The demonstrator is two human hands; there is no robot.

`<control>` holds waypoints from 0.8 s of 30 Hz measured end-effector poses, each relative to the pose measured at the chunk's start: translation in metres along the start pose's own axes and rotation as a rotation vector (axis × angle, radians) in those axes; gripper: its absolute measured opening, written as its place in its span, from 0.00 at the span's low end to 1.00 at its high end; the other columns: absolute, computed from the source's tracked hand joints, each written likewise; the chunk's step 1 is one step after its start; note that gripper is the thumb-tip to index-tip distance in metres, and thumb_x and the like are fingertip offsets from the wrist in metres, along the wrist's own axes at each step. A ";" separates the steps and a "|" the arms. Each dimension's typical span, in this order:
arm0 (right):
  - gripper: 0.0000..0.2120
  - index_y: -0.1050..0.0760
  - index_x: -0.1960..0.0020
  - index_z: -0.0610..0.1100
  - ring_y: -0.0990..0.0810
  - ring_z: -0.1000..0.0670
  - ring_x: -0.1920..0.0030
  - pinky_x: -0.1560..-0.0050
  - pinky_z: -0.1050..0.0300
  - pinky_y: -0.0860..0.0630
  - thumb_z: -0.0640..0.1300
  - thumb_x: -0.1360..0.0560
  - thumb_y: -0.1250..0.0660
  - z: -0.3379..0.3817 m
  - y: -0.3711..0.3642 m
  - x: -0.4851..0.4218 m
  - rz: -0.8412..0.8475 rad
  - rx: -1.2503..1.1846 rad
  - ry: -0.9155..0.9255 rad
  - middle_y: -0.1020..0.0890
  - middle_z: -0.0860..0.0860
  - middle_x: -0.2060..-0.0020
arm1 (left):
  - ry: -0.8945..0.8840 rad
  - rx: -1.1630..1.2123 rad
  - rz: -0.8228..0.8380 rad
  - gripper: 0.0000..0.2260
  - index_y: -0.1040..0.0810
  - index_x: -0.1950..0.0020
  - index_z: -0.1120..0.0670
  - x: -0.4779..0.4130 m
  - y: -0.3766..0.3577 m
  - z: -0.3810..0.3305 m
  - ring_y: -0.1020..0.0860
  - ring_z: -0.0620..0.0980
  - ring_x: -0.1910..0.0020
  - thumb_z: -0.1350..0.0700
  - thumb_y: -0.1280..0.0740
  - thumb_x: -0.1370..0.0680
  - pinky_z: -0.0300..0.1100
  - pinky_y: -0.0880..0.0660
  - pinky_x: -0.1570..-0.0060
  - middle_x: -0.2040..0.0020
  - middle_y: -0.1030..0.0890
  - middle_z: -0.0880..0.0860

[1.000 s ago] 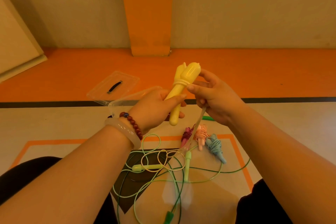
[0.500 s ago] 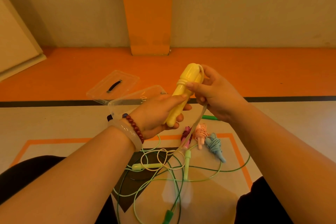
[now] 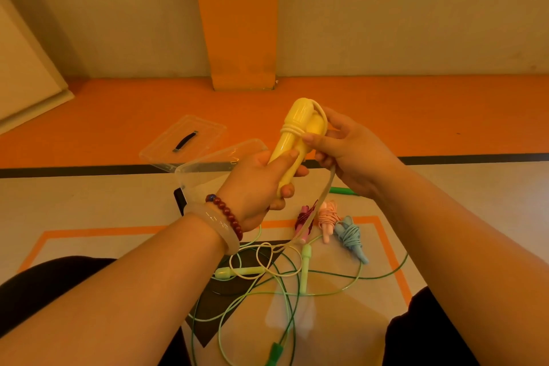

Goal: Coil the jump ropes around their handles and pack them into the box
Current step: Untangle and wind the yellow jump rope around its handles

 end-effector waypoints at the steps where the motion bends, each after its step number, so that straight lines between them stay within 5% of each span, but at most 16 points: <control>1: 0.23 0.30 0.33 0.53 0.26 0.58 0.71 0.71 0.67 0.29 0.36 0.24 0.34 0.002 0.000 0.001 0.023 0.000 0.010 0.20 0.53 0.67 | 0.012 0.042 0.011 0.11 0.25 0.41 0.57 0.000 0.000 0.001 0.33 0.41 0.78 0.53 0.40 0.18 0.30 0.40 0.82 0.61 0.22 0.51; 6: 0.26 0.34 0.29 0.54 0.25 0.57 0.67 0.66 0.66 0.28 0.35 0.23 0.36 0.008 0.002 0.004 0.082 0.065 0.068 0.19 0.48 0.58 | 0.091 0.323 0.084 0.09 0.25 0.48 0.56 0.002 -0.006 0.003 0.35 0.39 0.80 0.52 0.40 0.19 0.28 0.43 0.84 0.63 0.24 0.50; 9: 0.28 0.37 0.26 0.51 0.27 0.57 0.69 0.67 0.64 0.29 0.37 0.23 0.35 0.004 0.005 0.004 0.027 0.108 0.049 0.21 0.47 0.62 | 0.121 0.407 0.112 0.10 0.26 0.47 0.56 0.002 -0.008 0.004 0.35 0.39 0.81 0.51 0.41 0.19 0.27 0.43 0.85 0.63 0.25 0.50; 13: 0.12 0.22 0.40 0.43 0.31 0.57 0.71 0.68 0.63 0.33 0.43 0.22 0.36 -0.006 -0.004 0.003 0.051 0.150 0.009 0.18 0.51 0.63 | 0.139 0.482 0.172 0.10 0.28 0.47 0.55 0.001 -0.008 0.004 0.34 0.40 0.81 0.49 0.39 0.22 0.28 0.42 0.86 0.64 0.25 0.48; 16: 0.09 0.20 0.54 0.41 0.33 0.56 0.72 0.68 0.62 0.37 0.46 0.27 0.35 -0.011 -0.007 0.003 0.072 -0.074 -0.034 0.20 0.53 0.69 | 0.206 0.551 0.312 0.13 0.28 0.47 0.55 0.005 -0.015 0.002 0.34 0.40 0.82 0.48 0.38 0.26 0.26 0.44 0.85 0.65 0.26 0.47; 20: 0.10 0.20 0.58 0.41 0.36 0.57 0.75 0.72 0.64 0.40 0.47 0.31 0.34 -0.013 -0.006 0.000 0.039 -0.185 -0.001 0.22 0.45 0.64 | 0.222 0.490 0.310 0.15 0.24 0.47 0.55 0.005 -0.015 0.000 0.34 0.40 0.81 0.46 0.39 0.26 0.26 0.44 0.83 0.67 0.27 0.46; 24: 0.08 0.19 0.55 0.40 0.36 0.57 0.74 0.72 0.64 0.40 0.44 0.25 0.34 -0.014 -0.003 -0.001 -0.011 -0.071 0.015 0.24 0.41 0.62 | 0.138 0.240 0.149 0.16 0.23 0.46 0.54 -0.002 -0.003 0.002 0.31 0.40 0.76 0.44 0.41 0.21 0.30 0.34 0.79 0.68 0.26 0.47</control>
Point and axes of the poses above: each hand's wrist, its own x-axis away from the middle knuckle, its own y-axis out of the back of the hand, z = x × y, the point moved 8 cm from there along -x, towards the middle knuckle
